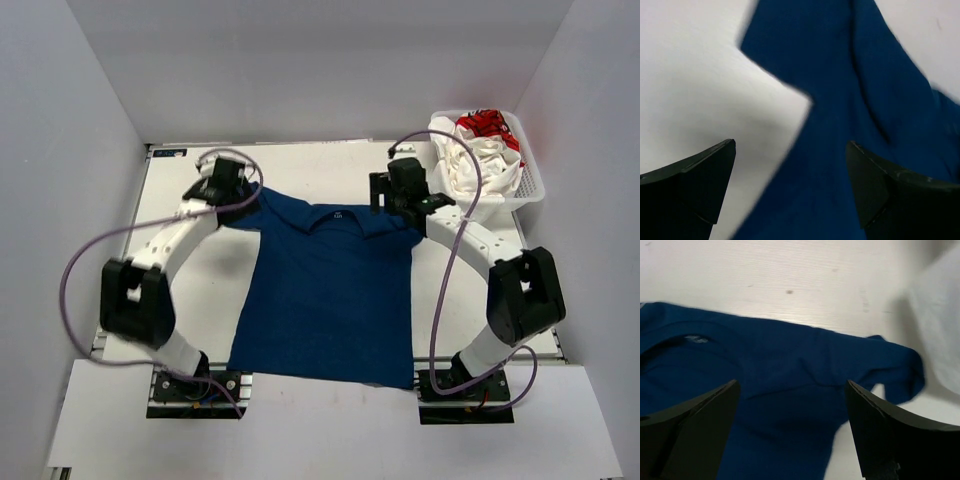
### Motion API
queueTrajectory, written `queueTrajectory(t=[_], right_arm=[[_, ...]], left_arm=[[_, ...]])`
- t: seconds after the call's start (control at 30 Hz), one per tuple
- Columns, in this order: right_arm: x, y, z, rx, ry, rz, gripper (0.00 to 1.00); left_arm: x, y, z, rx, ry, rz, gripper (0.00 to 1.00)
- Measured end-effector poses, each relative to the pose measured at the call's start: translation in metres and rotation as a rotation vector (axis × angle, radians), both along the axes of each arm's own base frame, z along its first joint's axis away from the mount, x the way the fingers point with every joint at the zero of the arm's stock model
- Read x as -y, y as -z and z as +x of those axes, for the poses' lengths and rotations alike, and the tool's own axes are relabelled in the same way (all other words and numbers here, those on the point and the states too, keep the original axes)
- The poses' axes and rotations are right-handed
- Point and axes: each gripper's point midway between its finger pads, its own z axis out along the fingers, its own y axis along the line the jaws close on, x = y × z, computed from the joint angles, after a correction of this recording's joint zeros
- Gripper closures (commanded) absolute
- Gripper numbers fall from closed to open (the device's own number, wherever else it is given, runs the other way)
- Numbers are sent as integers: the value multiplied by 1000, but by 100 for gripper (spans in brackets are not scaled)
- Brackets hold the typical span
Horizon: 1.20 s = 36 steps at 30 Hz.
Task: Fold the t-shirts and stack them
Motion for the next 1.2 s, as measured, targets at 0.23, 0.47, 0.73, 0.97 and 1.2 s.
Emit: queueTrajectory(t=[0.23, 0.47, 0.73, 0.97, 1.2], right_arm=[[-60, 35, 20, -115, -204, 123, 10], [-75, 87, 21, -235, -213, 148, 10], [-39, 123, 3, -286, -39, 113, 10], [-16, 124, -37, -288, 65, 184, 10], [-36, 121, -141, -348, -90, 250, 10]], left_arm=[[92, 76, -109, -140, 365, -400, 0], [139, 104, -167, -278, 513, -507, 0], [146, 111, -120, -373, 388, -409, 0], [104, 115, -24, -315, 237, -173, 0], [83, 108, 127, -168, 222, -49, 0]])
